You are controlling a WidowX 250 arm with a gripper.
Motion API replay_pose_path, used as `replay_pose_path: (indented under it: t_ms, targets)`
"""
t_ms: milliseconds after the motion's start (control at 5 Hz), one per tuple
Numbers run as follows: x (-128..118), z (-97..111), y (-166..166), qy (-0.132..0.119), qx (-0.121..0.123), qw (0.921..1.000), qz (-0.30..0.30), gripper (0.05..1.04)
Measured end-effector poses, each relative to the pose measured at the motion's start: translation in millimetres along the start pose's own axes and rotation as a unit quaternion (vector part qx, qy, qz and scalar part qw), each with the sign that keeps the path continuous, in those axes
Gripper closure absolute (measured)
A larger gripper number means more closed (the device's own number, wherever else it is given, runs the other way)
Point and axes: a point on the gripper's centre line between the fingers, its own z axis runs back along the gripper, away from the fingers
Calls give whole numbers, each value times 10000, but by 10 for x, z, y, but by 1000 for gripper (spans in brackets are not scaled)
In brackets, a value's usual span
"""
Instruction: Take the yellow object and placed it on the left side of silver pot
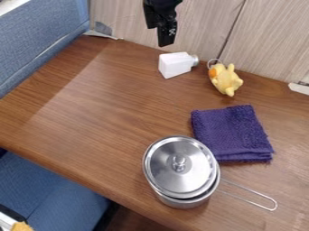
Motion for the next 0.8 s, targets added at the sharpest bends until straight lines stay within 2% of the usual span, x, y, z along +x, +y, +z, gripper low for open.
replay_pose_path:
  t_ms: [200,400,600,800]
  targets:
    - [-45,-198,-76,164,-224,9996,28,83]
    - [108,-202,-319,123,-689,9975,121,83]
    - [332,-264,-516,-95,-787,9967,-169,83]
    - [419,-314,-602,-172,-829,9958,-339,83]
